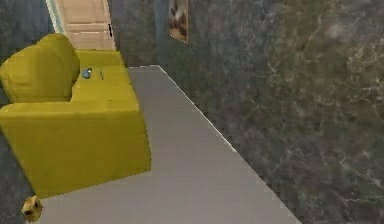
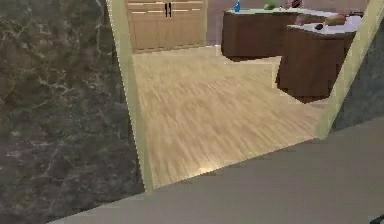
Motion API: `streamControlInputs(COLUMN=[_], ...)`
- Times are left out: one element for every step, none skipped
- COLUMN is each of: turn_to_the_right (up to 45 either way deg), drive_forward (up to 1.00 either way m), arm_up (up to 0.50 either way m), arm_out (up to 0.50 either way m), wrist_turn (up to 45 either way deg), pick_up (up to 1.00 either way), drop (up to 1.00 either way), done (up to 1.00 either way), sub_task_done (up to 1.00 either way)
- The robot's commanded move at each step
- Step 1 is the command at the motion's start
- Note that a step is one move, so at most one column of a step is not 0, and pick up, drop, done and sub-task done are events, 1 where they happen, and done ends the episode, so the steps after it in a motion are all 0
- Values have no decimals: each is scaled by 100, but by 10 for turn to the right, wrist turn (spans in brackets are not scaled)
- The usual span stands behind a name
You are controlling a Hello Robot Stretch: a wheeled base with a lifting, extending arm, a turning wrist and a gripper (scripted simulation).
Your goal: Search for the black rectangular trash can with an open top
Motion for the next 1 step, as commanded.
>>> streamControlInputs(turn_to_the_right=[60], drive_forward=[0], arm_up=[0], arm_out=[0], wrist_turn=[0], pick_up=[0], drop=[0], done=[0], sub_task_done=[0])
